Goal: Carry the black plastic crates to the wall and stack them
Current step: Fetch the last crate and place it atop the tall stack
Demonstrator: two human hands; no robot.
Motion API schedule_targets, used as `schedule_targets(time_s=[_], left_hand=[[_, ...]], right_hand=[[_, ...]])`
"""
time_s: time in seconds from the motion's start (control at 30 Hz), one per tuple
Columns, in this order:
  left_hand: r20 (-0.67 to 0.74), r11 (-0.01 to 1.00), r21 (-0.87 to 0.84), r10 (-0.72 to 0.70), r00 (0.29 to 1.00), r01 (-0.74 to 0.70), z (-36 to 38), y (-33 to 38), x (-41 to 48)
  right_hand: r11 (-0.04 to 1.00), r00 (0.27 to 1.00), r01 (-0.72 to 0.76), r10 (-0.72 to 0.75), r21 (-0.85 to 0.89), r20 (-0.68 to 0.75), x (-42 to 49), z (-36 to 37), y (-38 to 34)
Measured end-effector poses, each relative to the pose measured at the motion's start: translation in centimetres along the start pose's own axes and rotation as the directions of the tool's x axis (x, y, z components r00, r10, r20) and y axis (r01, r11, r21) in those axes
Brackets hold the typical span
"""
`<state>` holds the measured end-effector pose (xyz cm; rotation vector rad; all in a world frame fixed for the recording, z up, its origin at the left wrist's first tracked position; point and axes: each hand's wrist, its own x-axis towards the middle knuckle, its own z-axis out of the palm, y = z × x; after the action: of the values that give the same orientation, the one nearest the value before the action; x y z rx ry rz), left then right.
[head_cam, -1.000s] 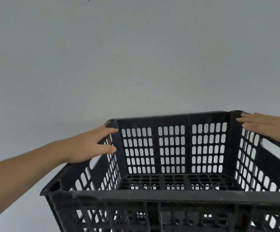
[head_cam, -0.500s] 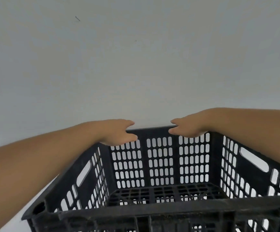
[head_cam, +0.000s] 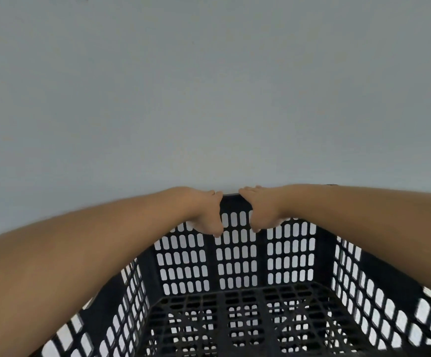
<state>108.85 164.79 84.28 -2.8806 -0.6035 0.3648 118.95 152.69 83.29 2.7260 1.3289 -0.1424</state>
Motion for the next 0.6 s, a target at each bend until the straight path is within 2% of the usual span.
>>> schedule_targets(time_s=[0.37, 0.53, 0.6], left_hand=[[0.030, 0.999, -0.049, 0.000, 1.000, 0.002, -0.2, -0.8, 0.2], [0.049, 0.992, -0.106, -0.070, 0.996, 0.075, -1.1, 0.3, -0.8], [0.001, 0.993, -0.090, -0.071, 0.997, 0.071, -1.0, 0.3, -1.5]], right_hand=[[0.999, 0.995, -0.042, 0.040, 0.031, 0.090, 0.2, -0.9, -0.3], [0.997, 0.987, -0.012, 0.025, -0.083, 0.161, -2.6, -2.2, -1.7], [0.989, 0.986, 0.013, 0.011, -0.144, 0.164, -3.9, -2.4, -2.2]])
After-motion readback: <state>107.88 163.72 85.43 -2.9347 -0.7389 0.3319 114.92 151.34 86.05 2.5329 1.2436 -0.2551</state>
